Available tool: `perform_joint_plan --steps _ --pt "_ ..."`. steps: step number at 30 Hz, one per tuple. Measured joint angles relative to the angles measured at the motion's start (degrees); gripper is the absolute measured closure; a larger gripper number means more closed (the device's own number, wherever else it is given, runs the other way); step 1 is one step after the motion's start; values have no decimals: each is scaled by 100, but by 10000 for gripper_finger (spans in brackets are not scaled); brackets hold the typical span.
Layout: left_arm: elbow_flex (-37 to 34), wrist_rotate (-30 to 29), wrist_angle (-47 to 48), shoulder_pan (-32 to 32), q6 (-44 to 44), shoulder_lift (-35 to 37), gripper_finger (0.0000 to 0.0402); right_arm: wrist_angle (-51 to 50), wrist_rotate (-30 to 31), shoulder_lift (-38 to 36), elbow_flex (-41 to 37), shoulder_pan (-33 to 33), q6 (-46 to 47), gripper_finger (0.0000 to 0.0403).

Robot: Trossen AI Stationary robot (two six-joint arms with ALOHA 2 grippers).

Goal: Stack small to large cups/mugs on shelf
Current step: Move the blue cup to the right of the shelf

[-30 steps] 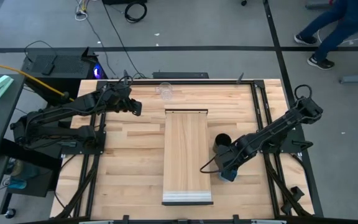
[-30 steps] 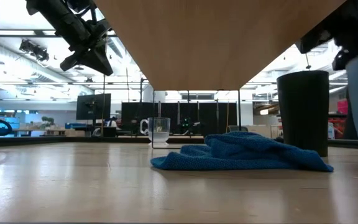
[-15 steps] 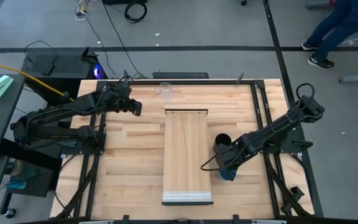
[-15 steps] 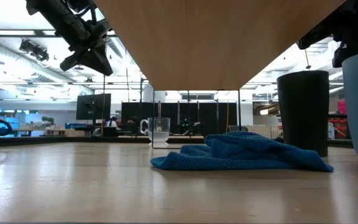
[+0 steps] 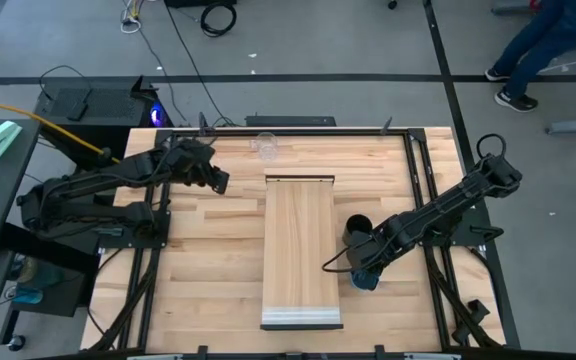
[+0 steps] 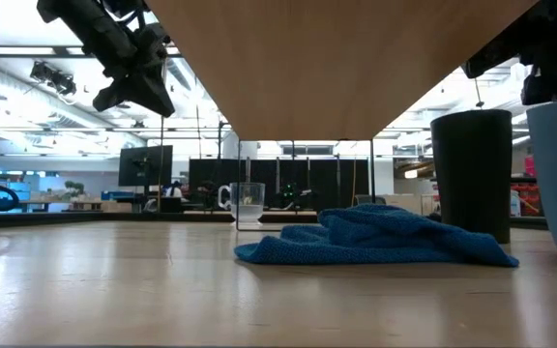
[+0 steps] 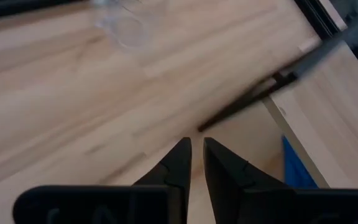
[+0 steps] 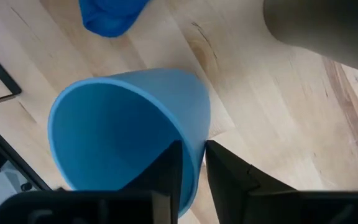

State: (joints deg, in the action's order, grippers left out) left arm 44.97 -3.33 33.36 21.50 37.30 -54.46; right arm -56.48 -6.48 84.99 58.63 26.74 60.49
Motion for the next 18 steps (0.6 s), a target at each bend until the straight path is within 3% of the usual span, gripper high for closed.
perform_joint_plan --steps 10,18 --pt "-9 219 300 -921 553 -2 351 -61 2 -74 0 0 105 322" --pt "-443 191 -67 -1389 1192 -2 351 -82 173 -544 7 2 387 323"
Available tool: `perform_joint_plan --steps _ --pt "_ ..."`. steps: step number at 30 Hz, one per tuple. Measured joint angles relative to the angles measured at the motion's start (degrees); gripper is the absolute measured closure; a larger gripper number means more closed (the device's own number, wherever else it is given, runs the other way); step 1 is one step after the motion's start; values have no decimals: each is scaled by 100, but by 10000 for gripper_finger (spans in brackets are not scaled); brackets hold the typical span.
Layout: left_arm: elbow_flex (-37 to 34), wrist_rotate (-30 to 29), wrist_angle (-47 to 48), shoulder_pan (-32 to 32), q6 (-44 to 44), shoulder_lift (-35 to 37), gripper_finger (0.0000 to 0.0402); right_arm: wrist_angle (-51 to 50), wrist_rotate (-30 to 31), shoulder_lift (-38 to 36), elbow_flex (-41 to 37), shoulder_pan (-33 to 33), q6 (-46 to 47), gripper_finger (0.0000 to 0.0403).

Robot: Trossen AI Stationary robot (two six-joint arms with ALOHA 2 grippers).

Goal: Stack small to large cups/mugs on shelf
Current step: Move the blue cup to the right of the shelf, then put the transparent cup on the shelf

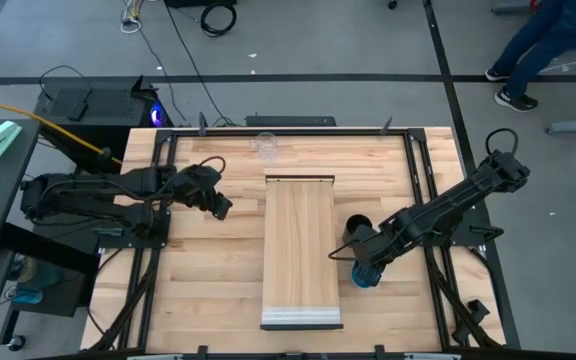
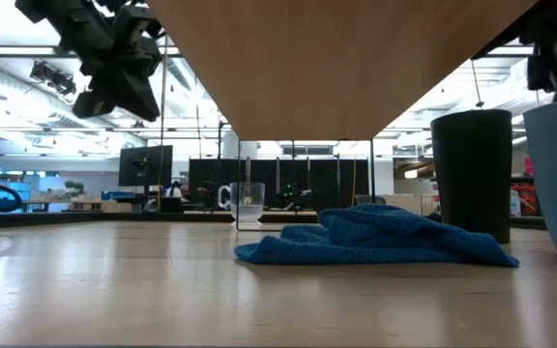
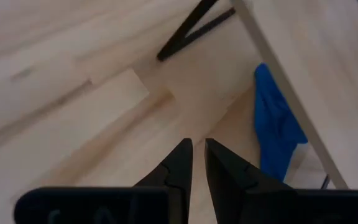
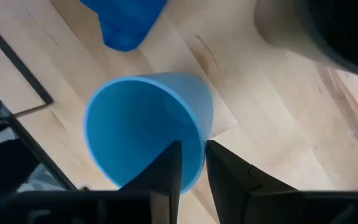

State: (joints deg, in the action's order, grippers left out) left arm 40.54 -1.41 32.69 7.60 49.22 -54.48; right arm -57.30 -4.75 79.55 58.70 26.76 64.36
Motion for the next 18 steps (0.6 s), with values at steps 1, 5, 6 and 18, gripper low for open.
perform_joint_plan --steps 1,5,6,18 --pt "-83 -5 -99 -29 81 0 350 -17 16 -60 0 0 22 323" --pt "-394 -24 -651 -133 372 0 349 -42 23 -280 0 0 116 323" --pt "-460 -23 -783 -163 420 0 350 -50 22 -308 0 0 126 323" --pt "-722 -138 -1477 -228 582 -2 350 -321 -50 -485 0 0 -22 323"
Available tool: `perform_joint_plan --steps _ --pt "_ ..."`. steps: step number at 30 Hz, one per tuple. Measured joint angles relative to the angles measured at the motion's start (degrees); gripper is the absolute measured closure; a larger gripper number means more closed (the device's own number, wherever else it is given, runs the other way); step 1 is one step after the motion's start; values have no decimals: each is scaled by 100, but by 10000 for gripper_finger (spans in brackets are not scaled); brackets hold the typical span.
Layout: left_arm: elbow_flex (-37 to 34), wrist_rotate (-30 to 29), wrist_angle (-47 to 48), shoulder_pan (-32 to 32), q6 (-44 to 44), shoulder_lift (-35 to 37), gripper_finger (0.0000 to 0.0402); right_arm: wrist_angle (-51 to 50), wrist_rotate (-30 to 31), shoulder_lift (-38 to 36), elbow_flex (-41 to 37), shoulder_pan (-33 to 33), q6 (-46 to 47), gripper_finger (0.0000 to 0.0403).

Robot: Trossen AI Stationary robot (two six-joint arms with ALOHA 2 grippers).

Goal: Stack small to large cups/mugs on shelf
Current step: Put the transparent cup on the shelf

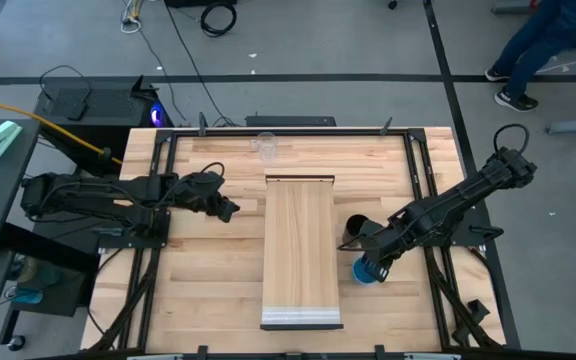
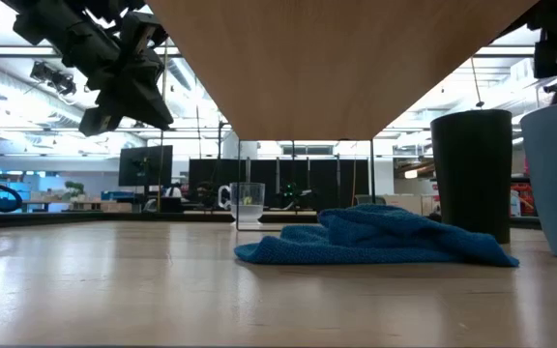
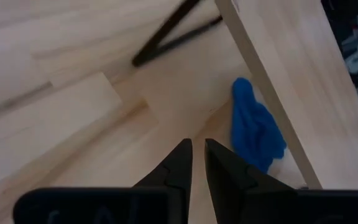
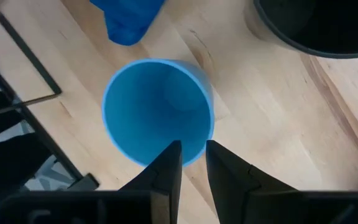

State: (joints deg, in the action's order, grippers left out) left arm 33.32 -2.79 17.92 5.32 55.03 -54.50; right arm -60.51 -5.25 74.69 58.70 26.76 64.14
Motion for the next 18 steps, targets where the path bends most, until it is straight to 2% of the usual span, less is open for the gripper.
perform_joint_plan --steps 5,9,15,18 --pt "0 -317 -345 327 -209 0 357 27 53 -344 0 0 153 323" --pt "185 -360 -843 1035 -727 0 362 72 79 -655 0 0 214 323" --pt "1146 -339 -999 2416 -2067 -53 361 101 446 -1055 0 0 235 323" --pt "1795 -12 -824 3184 -2611 -264 362 107 695 -1206 0 0 264 323"
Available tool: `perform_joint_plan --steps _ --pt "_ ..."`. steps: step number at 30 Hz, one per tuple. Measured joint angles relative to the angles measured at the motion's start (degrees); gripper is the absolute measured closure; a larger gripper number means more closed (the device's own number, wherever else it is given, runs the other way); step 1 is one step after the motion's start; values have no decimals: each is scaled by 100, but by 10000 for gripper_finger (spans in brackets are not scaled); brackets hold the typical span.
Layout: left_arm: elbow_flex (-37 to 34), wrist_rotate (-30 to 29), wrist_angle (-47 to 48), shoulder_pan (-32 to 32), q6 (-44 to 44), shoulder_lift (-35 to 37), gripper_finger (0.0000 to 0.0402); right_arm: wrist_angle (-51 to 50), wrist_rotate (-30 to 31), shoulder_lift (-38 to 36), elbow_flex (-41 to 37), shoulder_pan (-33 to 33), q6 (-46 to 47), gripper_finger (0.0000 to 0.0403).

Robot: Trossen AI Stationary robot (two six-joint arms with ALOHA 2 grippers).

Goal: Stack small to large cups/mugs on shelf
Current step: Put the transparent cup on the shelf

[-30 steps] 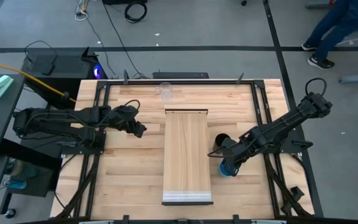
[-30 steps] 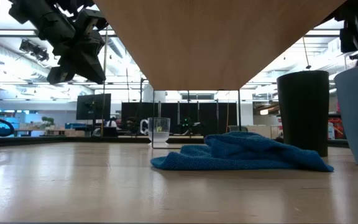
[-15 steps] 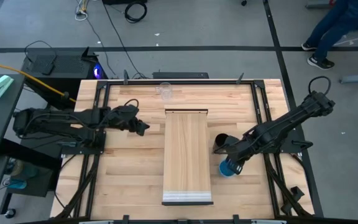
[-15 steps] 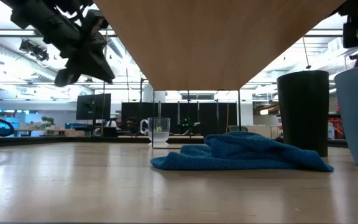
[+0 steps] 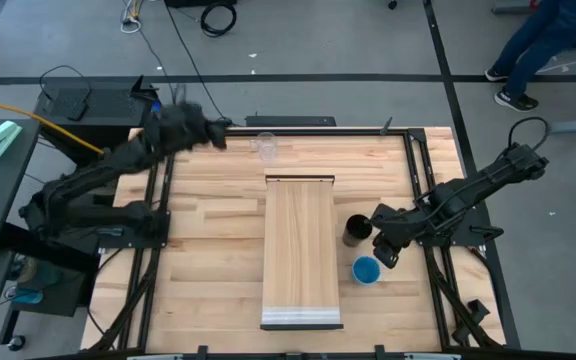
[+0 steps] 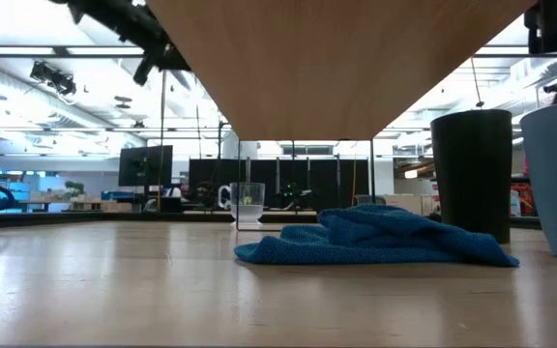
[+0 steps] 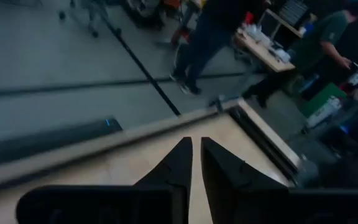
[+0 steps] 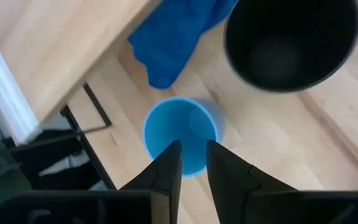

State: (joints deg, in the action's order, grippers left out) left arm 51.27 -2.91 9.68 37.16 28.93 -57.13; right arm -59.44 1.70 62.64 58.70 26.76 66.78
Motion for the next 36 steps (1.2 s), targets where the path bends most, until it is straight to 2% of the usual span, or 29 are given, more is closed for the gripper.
perform_joint_plan --steps 6,10,16,22,28,36 --pt "1571 1597 959 1234 -624 -1144 359 -29 274 -156 0 0 58 323" --pt "2743 2187 2045 1569 -1324 -2092 356 -91 327 -230 0 0 64 323" --pt "4388 2262 3875 1595 -2649 -3466 354 -343 323 -370 0 2 65 323" --pt "5506 2226 5217 1373 -3531 -4600 349 -837 323 -568 -2 4 66 323" --pt "5719 2152 5294 1077 -3840 -5357 351 -1086 429 -719 -2 0 85 323" --pt "5714 1659 5369 1012 -4378 -5881 343 -1086 896 -735 -2 0 595 323"
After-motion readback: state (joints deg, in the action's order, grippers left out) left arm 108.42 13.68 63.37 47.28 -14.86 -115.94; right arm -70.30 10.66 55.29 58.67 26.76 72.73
